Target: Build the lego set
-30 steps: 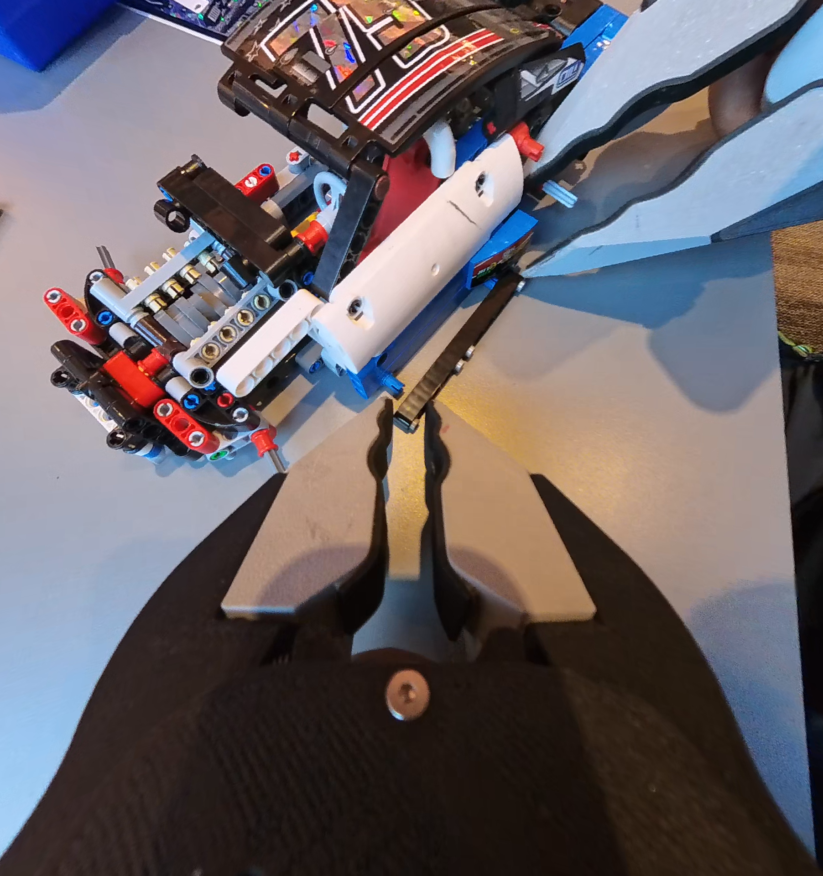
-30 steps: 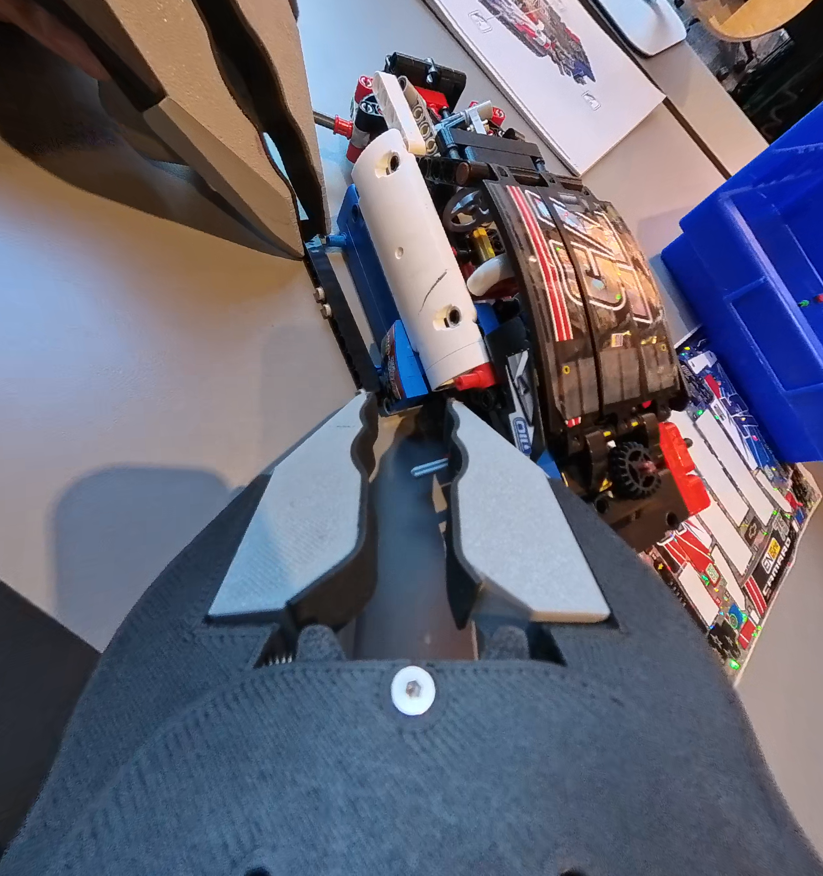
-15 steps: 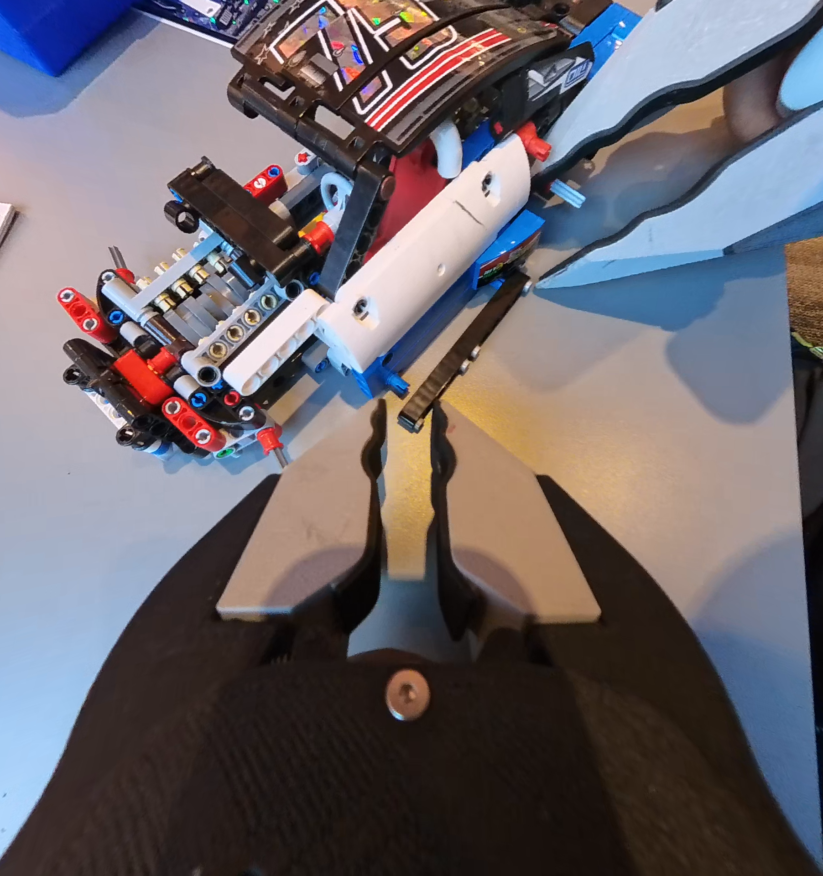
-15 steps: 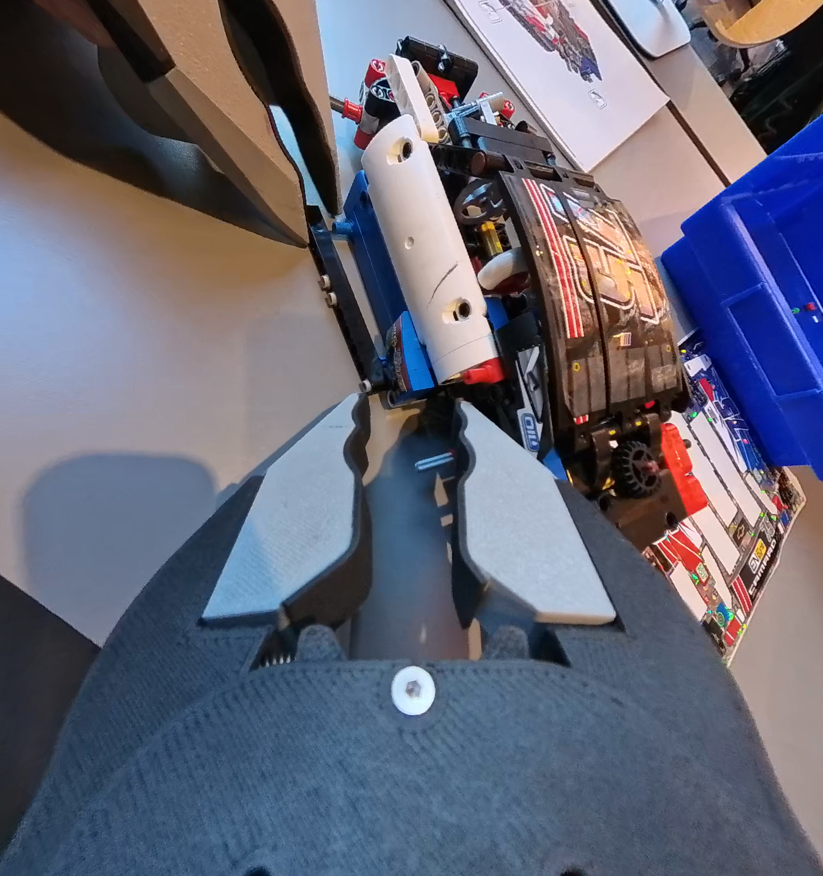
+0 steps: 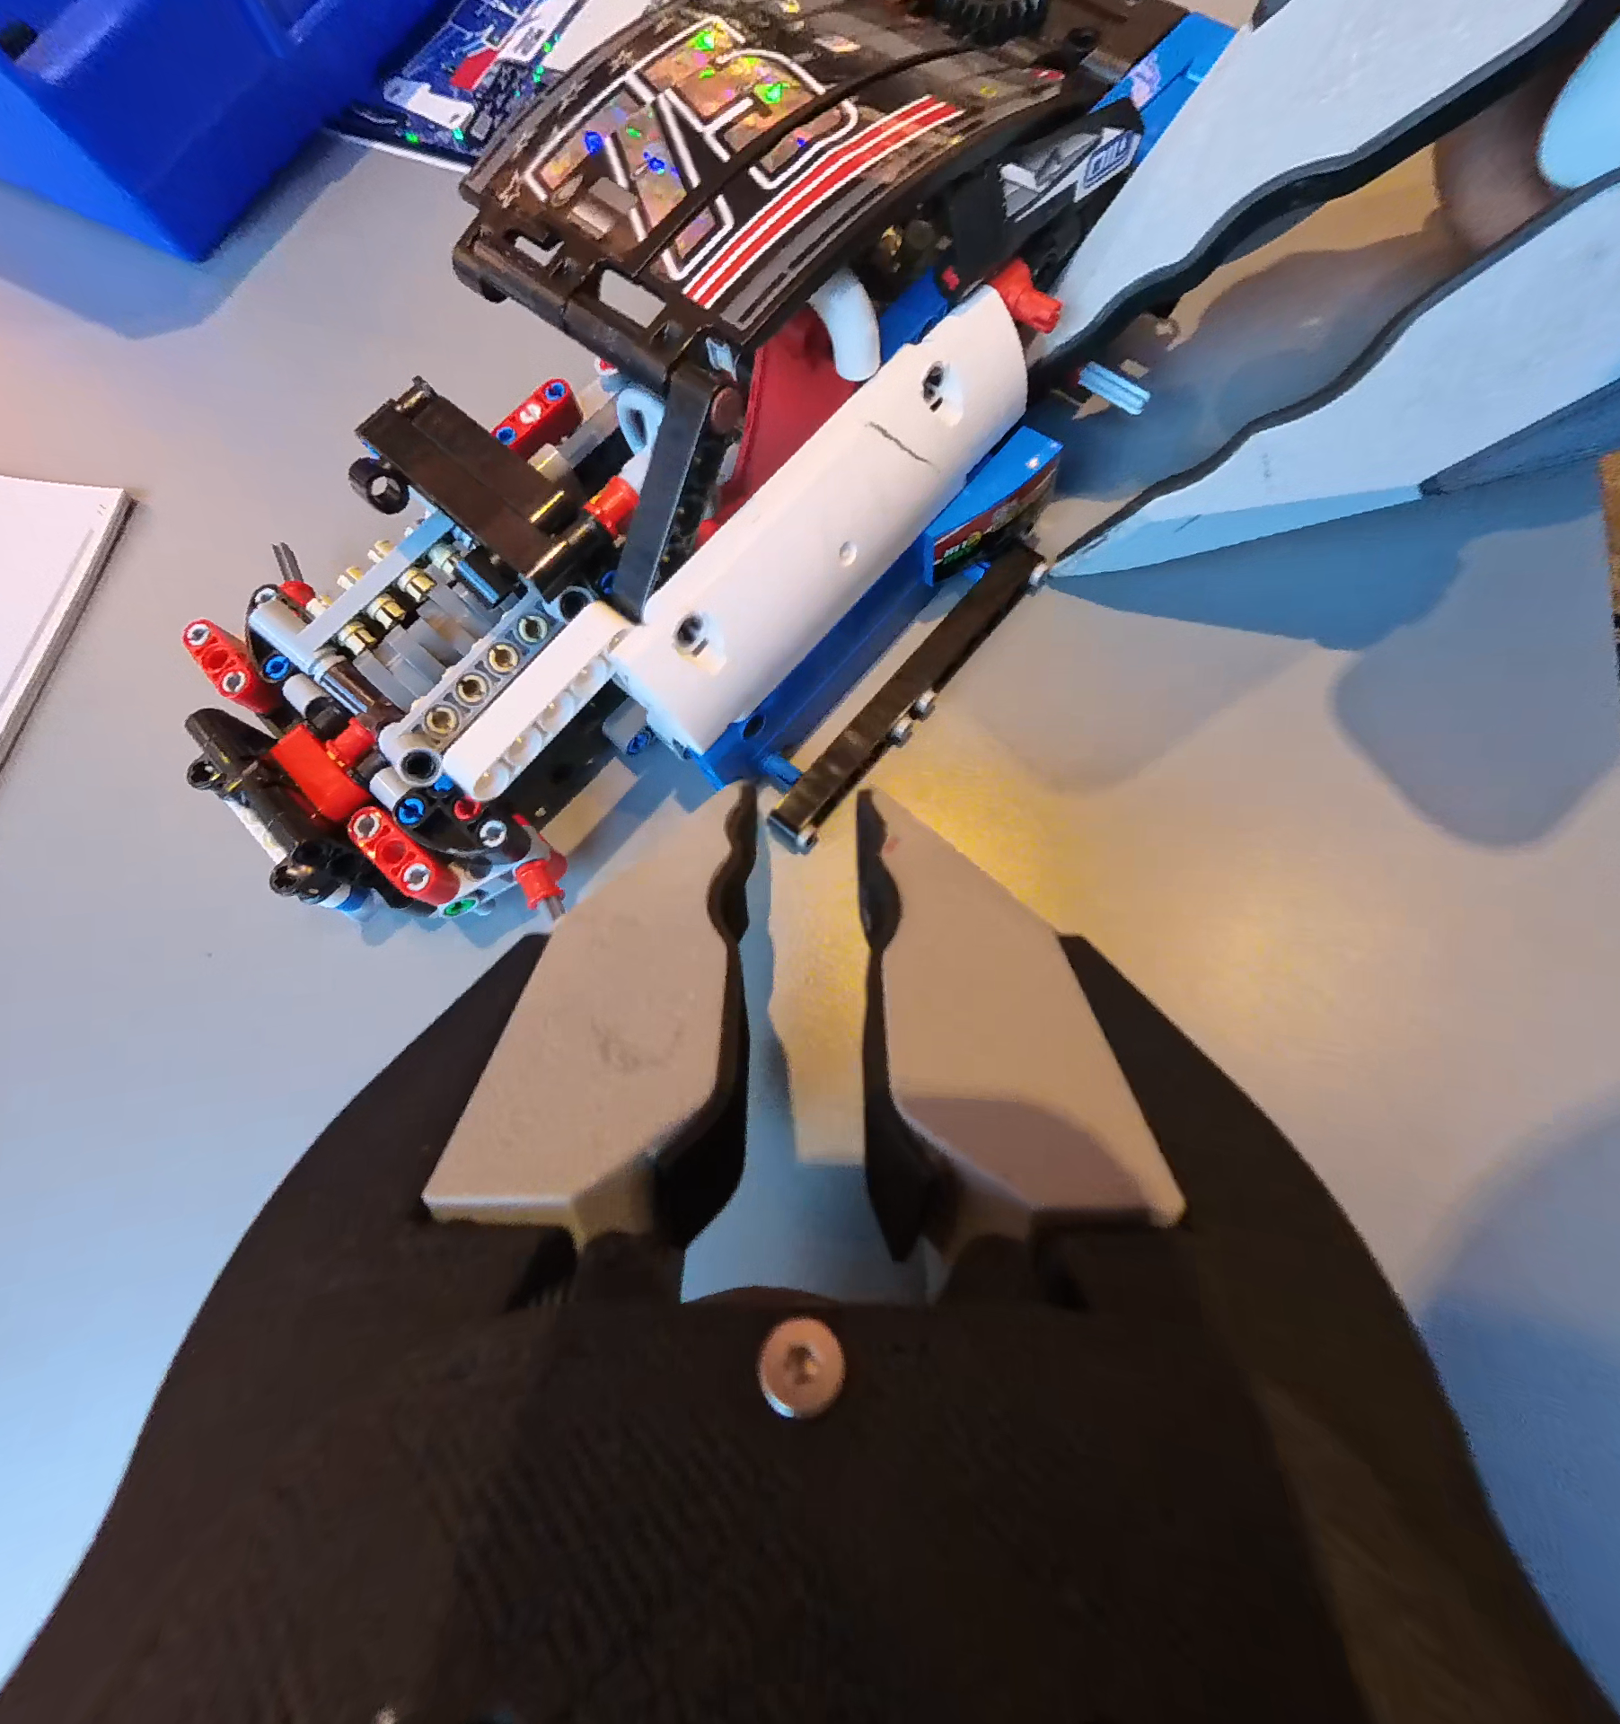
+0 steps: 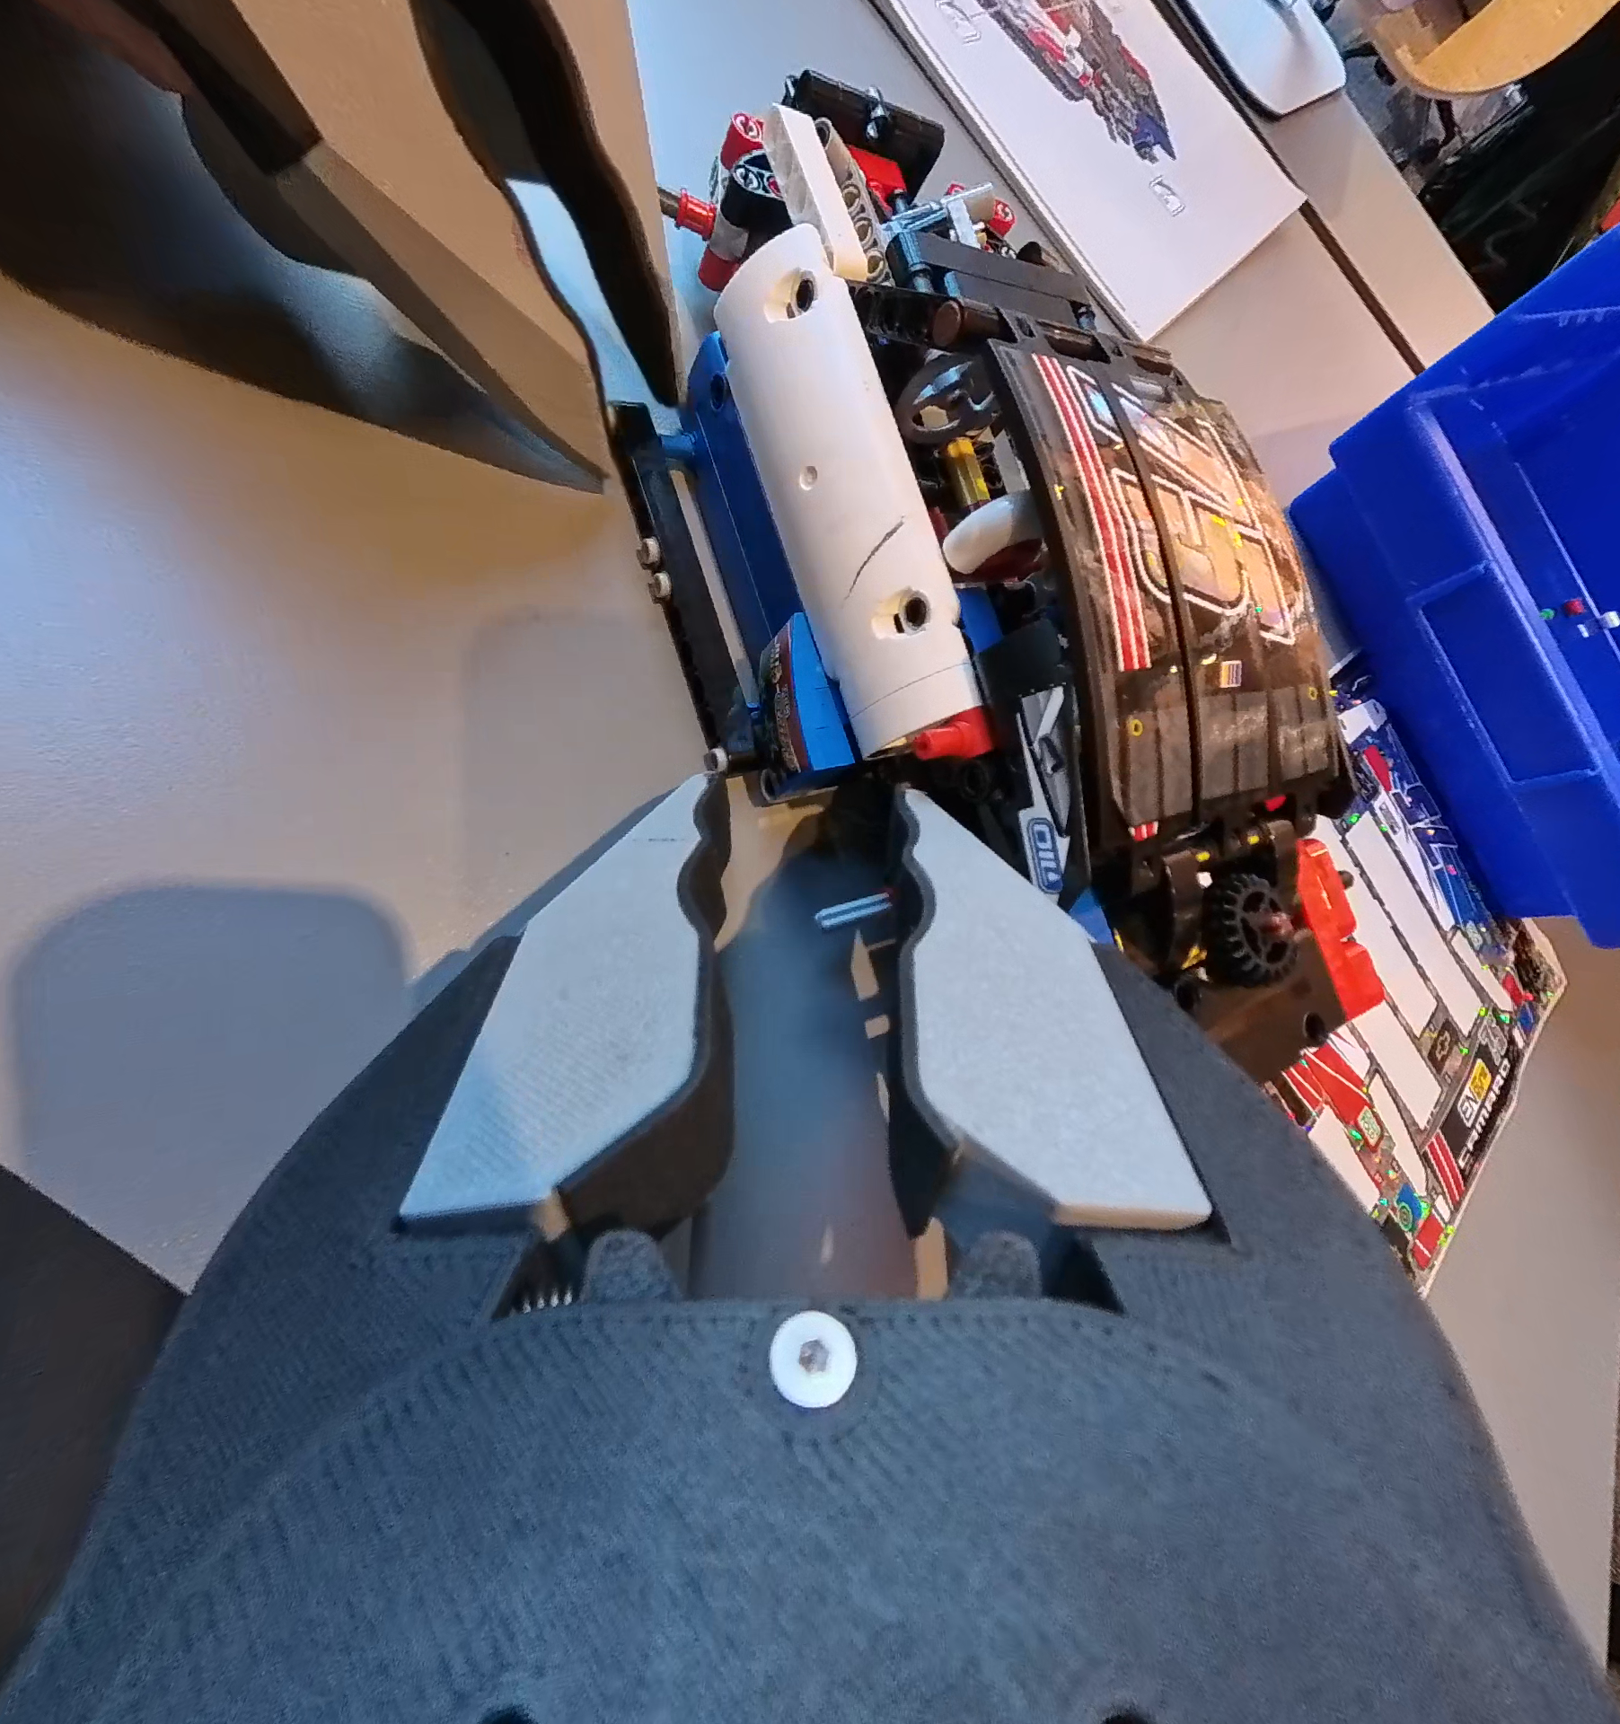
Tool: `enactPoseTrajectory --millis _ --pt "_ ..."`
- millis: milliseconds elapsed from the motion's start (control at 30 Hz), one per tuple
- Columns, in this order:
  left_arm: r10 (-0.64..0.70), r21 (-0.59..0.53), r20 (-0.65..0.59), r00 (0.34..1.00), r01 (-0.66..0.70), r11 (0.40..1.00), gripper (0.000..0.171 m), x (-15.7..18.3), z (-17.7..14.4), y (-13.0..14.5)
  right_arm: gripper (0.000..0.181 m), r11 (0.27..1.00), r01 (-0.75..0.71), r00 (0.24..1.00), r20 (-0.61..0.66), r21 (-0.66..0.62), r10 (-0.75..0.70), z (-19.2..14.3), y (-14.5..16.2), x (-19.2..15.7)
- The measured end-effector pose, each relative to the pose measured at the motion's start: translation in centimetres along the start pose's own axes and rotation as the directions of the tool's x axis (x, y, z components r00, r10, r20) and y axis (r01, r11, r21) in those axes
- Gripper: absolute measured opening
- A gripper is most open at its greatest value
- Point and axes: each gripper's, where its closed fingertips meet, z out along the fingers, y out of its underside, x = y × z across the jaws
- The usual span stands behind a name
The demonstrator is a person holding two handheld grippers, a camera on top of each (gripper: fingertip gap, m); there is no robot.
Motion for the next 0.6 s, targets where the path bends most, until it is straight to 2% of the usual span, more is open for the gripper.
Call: enactPoseTrajectory --millis 100,400,600 --pt "-0.007 -0.017 0.006 1.000 0.007 1.000 0.028 -0.2 -0.3 0.6 0.032 1.000 0.000 1.000 0.000 0.000 0.000 0.0 0.0 0.0" --pt "-0.085 -0.027 -0.037 0.996 0.084 0.996 0.028 -0.7 -0.9 1.4 0.029 0.999 -0.013 1.000 0.004 0.036 0.013 -0.6 -0.1 0.2" --pt "-0.085 -0.028 -0.054 0.995 0.084 0.996 0.024 -0.5 -0.9 1.4 0.029 1.000 -0.002 1.000 0.004 0.028 0.002 -0.5 0.0 0.1"
